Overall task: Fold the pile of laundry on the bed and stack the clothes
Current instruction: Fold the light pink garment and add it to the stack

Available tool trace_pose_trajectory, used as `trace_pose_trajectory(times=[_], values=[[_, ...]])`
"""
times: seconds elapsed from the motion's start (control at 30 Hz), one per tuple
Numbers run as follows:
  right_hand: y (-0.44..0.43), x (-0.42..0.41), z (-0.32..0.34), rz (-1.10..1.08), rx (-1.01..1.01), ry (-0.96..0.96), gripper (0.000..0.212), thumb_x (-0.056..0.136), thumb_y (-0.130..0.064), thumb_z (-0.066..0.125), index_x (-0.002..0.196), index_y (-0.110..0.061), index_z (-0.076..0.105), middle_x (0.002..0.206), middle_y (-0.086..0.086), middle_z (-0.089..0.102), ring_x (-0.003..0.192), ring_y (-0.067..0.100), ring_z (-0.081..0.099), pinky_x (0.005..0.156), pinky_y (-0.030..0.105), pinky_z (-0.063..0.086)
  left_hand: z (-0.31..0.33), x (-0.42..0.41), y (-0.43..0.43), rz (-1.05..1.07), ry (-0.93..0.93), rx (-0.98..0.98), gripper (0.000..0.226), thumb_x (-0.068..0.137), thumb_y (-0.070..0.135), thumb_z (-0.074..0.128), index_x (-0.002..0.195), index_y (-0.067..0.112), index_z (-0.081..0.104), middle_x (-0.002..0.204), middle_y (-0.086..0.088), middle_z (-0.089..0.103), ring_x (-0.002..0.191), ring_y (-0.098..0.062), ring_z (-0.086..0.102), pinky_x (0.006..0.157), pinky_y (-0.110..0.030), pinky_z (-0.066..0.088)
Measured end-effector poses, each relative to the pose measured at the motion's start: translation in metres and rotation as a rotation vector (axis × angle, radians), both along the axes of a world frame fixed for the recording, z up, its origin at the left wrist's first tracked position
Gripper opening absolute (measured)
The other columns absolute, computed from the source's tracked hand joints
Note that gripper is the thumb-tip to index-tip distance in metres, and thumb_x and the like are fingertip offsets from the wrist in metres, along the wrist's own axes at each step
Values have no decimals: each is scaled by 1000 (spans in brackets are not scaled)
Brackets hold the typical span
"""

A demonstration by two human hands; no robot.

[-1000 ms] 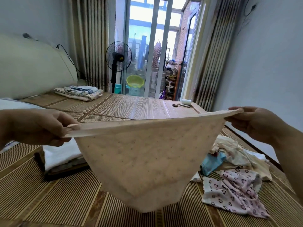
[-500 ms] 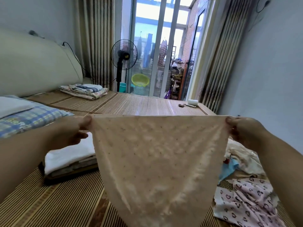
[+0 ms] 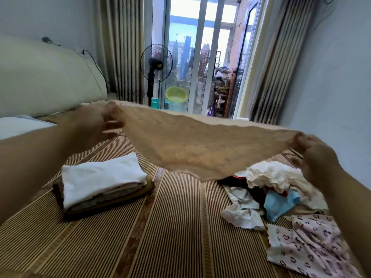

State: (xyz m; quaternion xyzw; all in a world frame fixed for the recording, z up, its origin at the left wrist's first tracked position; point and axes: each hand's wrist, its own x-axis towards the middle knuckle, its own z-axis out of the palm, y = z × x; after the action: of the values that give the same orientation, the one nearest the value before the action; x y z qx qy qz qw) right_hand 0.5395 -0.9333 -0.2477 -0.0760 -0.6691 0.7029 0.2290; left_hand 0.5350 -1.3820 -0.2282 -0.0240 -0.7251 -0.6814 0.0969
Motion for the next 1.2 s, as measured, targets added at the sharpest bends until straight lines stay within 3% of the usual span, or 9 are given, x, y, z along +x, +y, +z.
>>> trace_pose_trajectory(times=[0.17, 0.3, 0.43, 0.57, 0.77, 0.87, 0.93, 1.07, 1.2], values=[[10, 55, -71, 164, 75, -167, 16, 100, -16, 44, 96, -15, 60, 99, 8, 63, 91, 18, 61, 87, 39, 47, -72, 49, -34, -1, -122, -288, 21, 98, 14, 50, 110, 16, 67, 115, -2, 66, 106, -14, 59, 89, -34, 49], [7, 95, -135, 163, 96, -357, 13, 99, -12, 48, 91, -18, 57, 97, 7, 58, 83, 17, 57, 84, 34, 47, -133, 84, -39, -112, -384, -279, 26, 97, 20, 49, 109, 5, 67, 114, -9, 69, 110, -22, 61, 88, -32, 45], [13, 128, -174, 232, 99, -614, 23, 99, -12, 46, 112, 2, 58, 100, 19, 62, 87, 29, 60, 77, 40, 49, -183, 105, -48, -181, -522, -447, 28, 100, 24, 47, 98, 12, 73, 103, -10, 72, 101, -21, 63, 87, -37, 42], [20, 150, -180, 367, 176, -792, 25, 97, -9, 48, 111, 9, 57, 89, 19, 62, 68, 24, 59, 58, 30, 52, -203, 114, -64, -326, -695, -453, 29, 91, 30, 59, 106, 9, 73, 113, -30, 64, 92, -29, 57, 83, -41, 39], [28, 131, -171, 444, 237, -780, 27, 95, -17, 51, 115, -4, 62, 102, 22, 65, 77, 29, 60, 64, 35, 52, -200, 94, -73, -545, -756, -335, 52, 83, 38, 65, 129, 15, 62, 130, -34, 52, 123, -46, 48, 108, -56, 34], [22, 97, -163, 360, 202, -642, 24, 97, -17, 49, 112, -6, 64, 109, 19, 66, 91, 31, 62, 71, 37, 53, -189, 72, -62, -378, -652, -252, 41, 88, 28, 55, 126, 14, 63, 124, -21, 63, 115, -40, 57, 100, -52, 42], [14, 68, -157, 251, 229, -552, 22, 99, -19, 49, 111, -6, 62, 105, 17, 66, 93, 28, 61, 73, 36, 51, -182, 54, -52, -202, -555, -215, 40, 85, 31, 61, 115, 5, 62, 107, -19, 65, 91, -32, 61, 82, -43, 45], [-6, -1, -161, 82, 362, -516, 14, 99, -23, 51, 89, -15, 58, 96, 13, 62, 89, 28, 55, 78, 38, 45, -182, 3, -22, 142, -447, -435, 35, 99, 33, 51, 84, 2, 61, 71, -16, 53, 59, -23, 46, 54, -28, 32], [-21, -56, -184, -171, 708, -545, 26, 96, -26, 50, 103, -4, 61, 112, 21, 62, 103, 35, 55, 80, 37, 39, -200, -41, 9, 300, -388, -578, 41, 101, 31, 46, 89, -2, 66, 92, -26, 68, 85, -39, 63, 73, -36, 47]])
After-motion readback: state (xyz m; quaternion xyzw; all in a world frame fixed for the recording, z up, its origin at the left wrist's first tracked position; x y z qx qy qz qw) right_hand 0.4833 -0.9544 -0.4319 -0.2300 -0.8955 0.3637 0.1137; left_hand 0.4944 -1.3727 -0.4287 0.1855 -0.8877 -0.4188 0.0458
